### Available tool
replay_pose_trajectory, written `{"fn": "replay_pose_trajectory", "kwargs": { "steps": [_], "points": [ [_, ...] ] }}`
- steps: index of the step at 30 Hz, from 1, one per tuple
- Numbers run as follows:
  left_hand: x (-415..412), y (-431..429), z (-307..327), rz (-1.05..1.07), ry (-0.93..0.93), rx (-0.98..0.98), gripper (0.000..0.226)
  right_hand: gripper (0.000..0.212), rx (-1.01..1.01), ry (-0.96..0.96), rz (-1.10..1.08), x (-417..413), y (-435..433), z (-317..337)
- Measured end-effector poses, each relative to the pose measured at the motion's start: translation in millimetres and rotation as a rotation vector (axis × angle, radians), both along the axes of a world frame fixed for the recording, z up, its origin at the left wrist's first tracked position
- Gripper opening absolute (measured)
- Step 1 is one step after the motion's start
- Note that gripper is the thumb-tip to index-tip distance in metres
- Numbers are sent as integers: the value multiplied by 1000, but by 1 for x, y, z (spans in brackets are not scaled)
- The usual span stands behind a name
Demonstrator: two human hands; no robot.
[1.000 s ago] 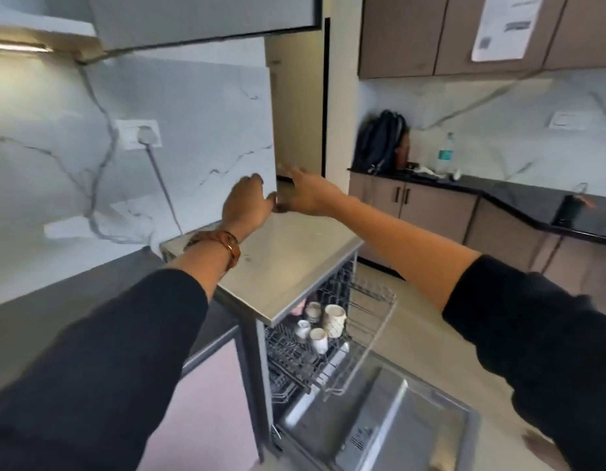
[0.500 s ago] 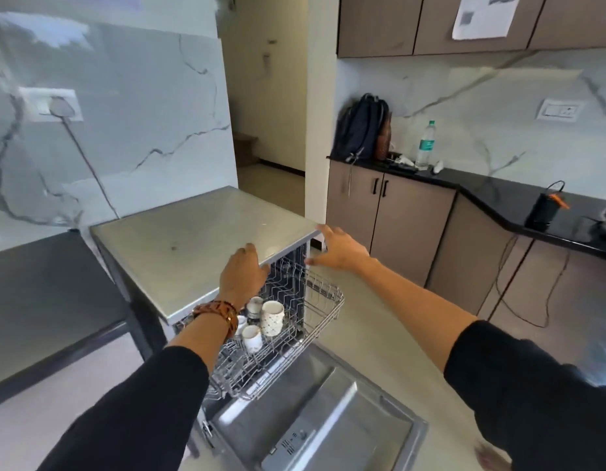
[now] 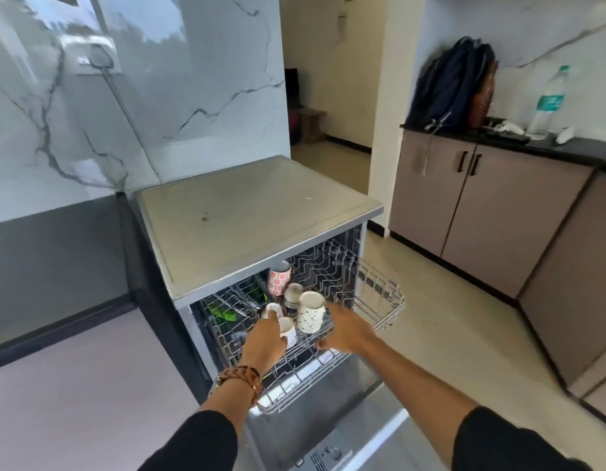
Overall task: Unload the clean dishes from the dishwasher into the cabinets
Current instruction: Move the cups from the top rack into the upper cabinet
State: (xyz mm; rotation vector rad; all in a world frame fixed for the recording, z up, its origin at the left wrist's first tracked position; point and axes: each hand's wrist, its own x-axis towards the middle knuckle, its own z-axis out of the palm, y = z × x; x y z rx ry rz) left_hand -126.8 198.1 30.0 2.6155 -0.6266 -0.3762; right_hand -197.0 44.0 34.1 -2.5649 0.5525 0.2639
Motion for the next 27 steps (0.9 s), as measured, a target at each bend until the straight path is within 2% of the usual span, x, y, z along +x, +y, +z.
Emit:
{"fn": "replay_pose_trajectory", "kwargs": {
  "steps": [3,7,10,13,17,20,22,25,27],
  "points": [
    [40,-8,-44,22,29,45,52,98,-10,49,40,36,7,-47],
    [91,-19,-86,20,38,86,38,87,2,70,75,85,14,-97],
    [129,-24,-114,25,26,106,36,94,-16,109,125,121,17,-131],
    [162,-33,-138,2,-1,101,50,99,-132,126,198,149,15,-156],
    [193,-48,-157,-30,-12,119,68,84,-252,50,267,176,9,-182],
    [209,-56,-174,-22,3,112,71,83,-256,40,294,192,10,-193],
    [215,-60,-184,-20,30,98,64,83,-272,31,291,201,9,-196],
    [219,-63,-197,4,33,22,42,77,-292,23,300,207,6,-196],
    [219,-64,-203,47,33,-25,43,79,-295,29,322,207,4,-199]
  ]
}}
